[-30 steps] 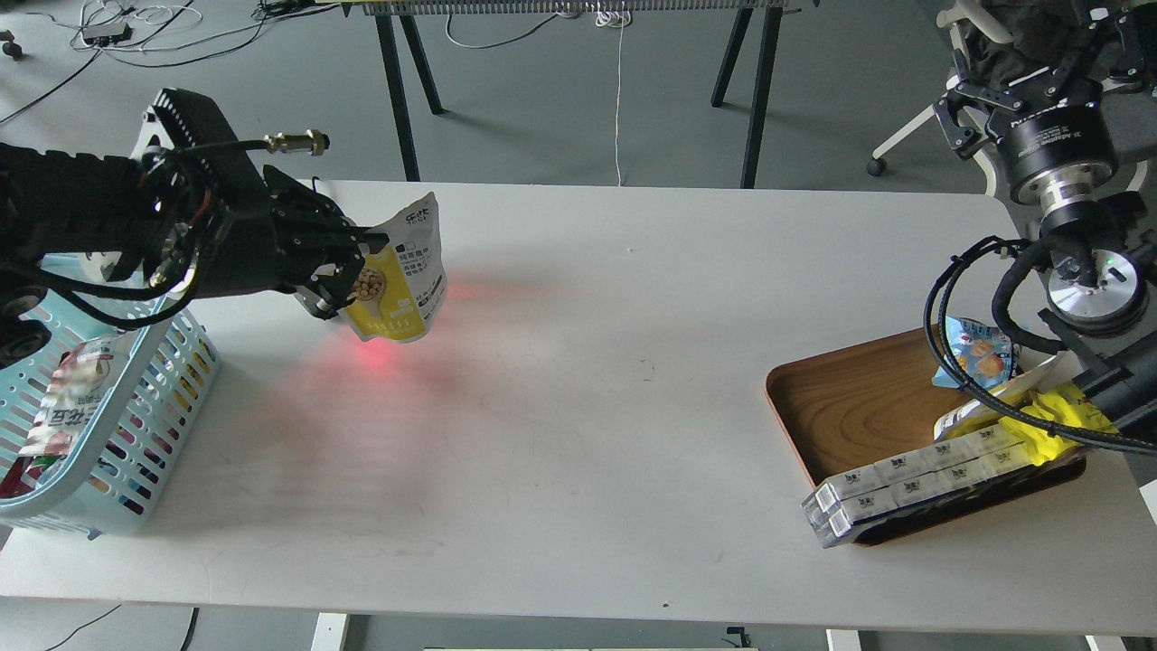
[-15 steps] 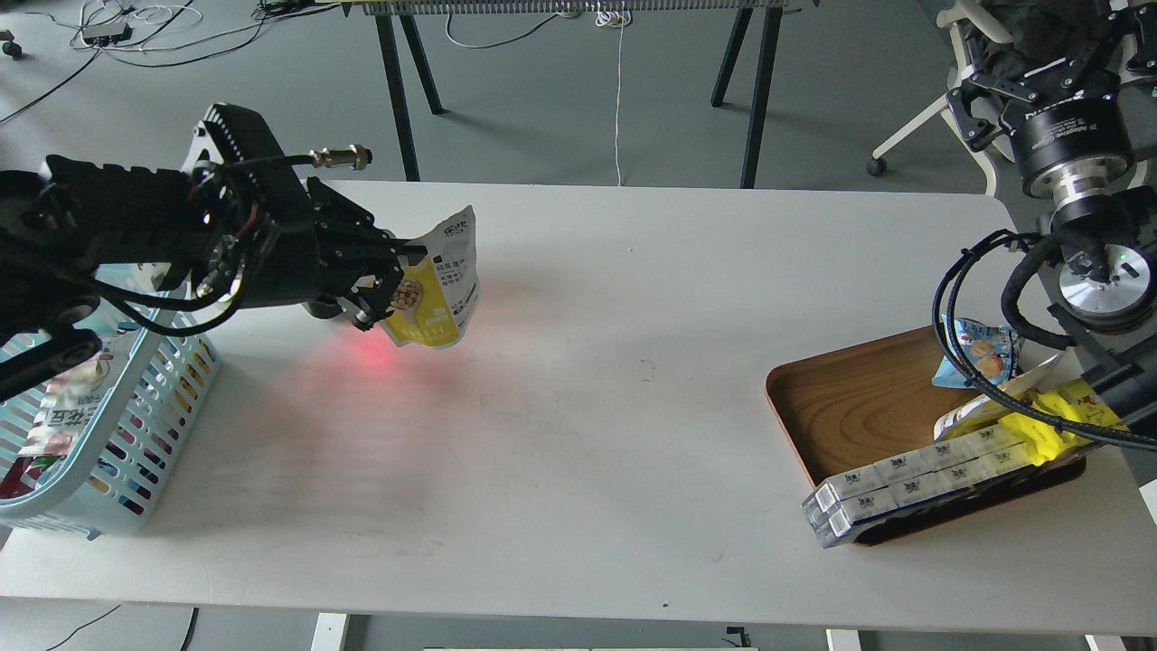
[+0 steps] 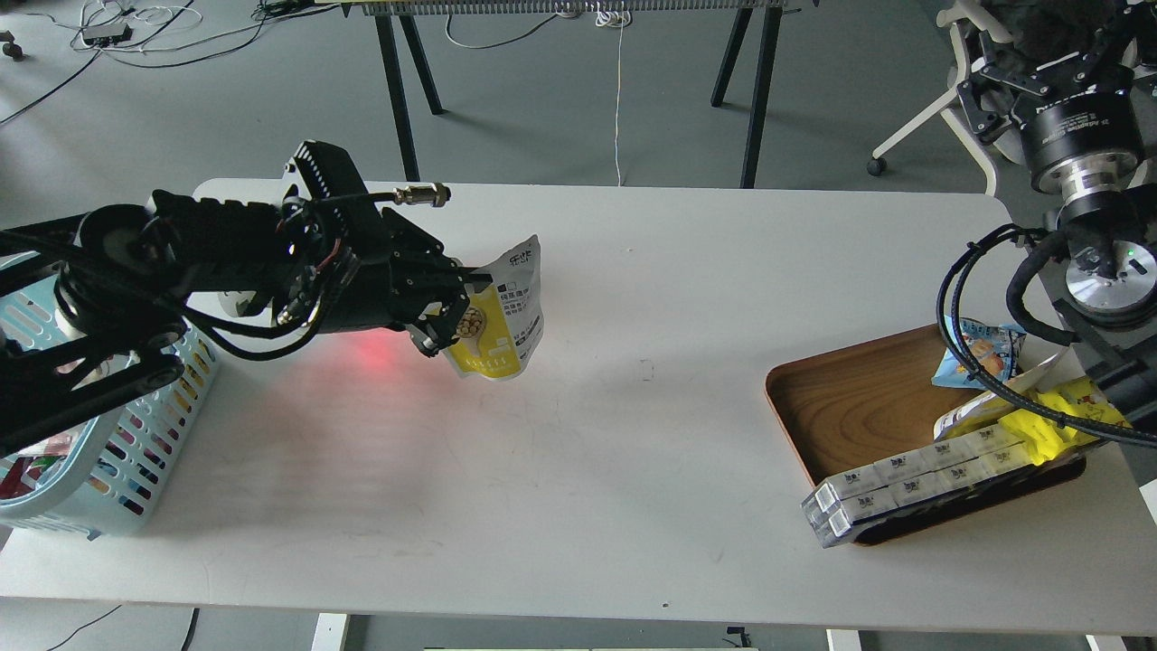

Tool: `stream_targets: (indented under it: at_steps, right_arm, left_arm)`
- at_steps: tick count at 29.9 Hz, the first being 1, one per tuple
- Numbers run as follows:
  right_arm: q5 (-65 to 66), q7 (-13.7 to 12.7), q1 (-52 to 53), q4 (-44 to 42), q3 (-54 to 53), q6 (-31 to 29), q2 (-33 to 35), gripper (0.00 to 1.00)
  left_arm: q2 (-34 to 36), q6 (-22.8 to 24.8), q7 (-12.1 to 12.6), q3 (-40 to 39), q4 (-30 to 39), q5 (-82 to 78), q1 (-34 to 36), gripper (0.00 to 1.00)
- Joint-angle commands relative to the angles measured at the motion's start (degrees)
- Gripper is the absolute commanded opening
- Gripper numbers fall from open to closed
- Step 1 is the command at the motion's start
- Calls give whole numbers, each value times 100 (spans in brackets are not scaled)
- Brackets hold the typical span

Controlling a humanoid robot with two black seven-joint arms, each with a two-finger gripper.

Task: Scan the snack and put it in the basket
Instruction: 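Grasp the packet with the left gripper and hold it before the scanner, then move the packet over the blue basket and drop it in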

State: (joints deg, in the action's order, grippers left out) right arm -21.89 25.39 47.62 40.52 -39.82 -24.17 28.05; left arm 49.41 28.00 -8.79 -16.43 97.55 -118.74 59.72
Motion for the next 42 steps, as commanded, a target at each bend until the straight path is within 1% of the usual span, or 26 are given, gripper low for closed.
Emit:
stream_targets:
  at_steps: [1, 6, 13, 15, 18, 23, 25, 28, 30, 35, 38, 40, 42]
  right_arm:
    - [0, 1, -7, 0, 0, 0, -1, 99]
    - [0, 1, -16, 0, 0, 0, -10, 99]
    - [0, 10, -33, 0, 0, 0, -10, 99]
    - [0, 10, -33, 0, -9, 0, -10, 99]
    - [0, 10, -33, -9, -9, 0, -10, 99]
    - [0, 10, -33, -17, 0, 0, -10, 99]
    - [0, 10, -33, -17, 0, 0, -10, 99]
    - [9, 10, -33, -17, 0, 0, -10, 99]
    - [9, 10, -42, -26, 0, 0, -18, 99]
    - [0, 19, -42, -44, 0, 0, -54, 99]
    - [9, 19, -42, -44, -9, 0, -89, 99]
    - [9, 28, -42, -44, -9, 0, -89, 99]
    - [0, 28, -42, -44, -9, 0, -89, 99]
  left_arm:
    - [113, 0, -53, -53, 1, 0, 13, 0]
    - [385, 0, -114, -115, 1, 8, 22, 0]
    - [815, 0, -123, -159, 1, 35, 13, 0]
    - [1000, 0, -193, -150, 9, 43, 13, 0]
    - [1333, 0, -474, -167, 44, 52, 13, 0]
    - [2010, 0, -931, -475, 62, 175, 22, 0]
    - [2265, 0, -1194, -580, 71, 175, 22, 0]
    - [2765, 0, -1695, -826, 80, 175, 22, 0]
    - [3073, 0, -1921, -923, 62, 184, 22, 0]
    - [3908, 0, -1921, -818, -131, 211, 4, 0]
    - [4225, -14, -1921, -511, -341, 211, 13, 0]
    - [4410, -206, -1921, -335, -526, 211, 4, 0]
    - [4568, -513, -1921, -81, -702, 211, 13, 0]
